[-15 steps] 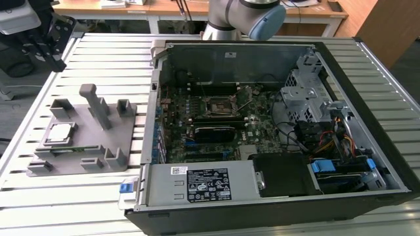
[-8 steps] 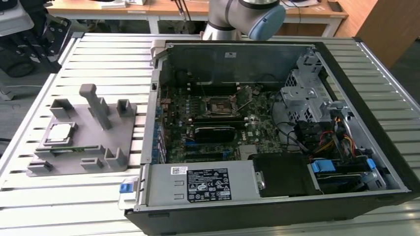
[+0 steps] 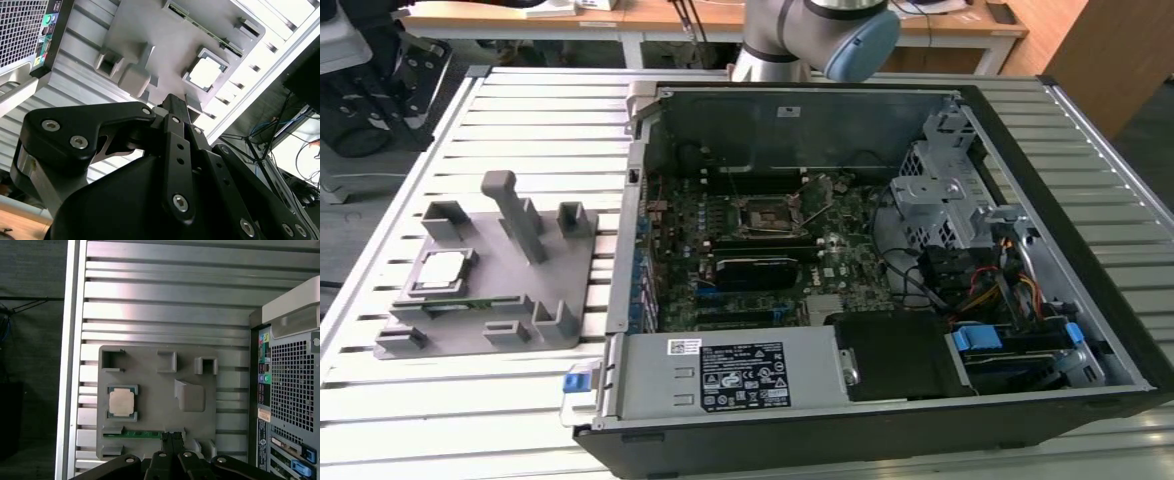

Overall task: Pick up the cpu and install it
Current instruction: 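Reach for the cpu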

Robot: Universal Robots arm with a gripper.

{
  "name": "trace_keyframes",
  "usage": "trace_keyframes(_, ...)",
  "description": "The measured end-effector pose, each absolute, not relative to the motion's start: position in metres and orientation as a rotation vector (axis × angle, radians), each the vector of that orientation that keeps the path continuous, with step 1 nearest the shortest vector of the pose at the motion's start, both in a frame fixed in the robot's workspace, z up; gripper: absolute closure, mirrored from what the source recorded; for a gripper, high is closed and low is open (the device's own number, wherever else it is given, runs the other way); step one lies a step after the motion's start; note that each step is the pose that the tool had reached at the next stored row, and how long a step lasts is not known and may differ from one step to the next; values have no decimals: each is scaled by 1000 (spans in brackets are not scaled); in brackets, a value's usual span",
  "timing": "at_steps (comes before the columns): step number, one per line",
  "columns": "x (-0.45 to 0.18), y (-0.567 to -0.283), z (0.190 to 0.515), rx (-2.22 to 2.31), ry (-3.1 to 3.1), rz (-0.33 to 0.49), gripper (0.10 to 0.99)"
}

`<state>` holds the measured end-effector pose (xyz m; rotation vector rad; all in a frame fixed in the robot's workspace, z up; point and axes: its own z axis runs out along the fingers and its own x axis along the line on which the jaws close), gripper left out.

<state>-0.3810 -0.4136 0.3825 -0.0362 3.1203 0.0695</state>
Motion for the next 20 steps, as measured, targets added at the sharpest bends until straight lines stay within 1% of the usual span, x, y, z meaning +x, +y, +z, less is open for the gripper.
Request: trace_keyframes(20, -413, -416, 379, -36, 3123, 70, 980)
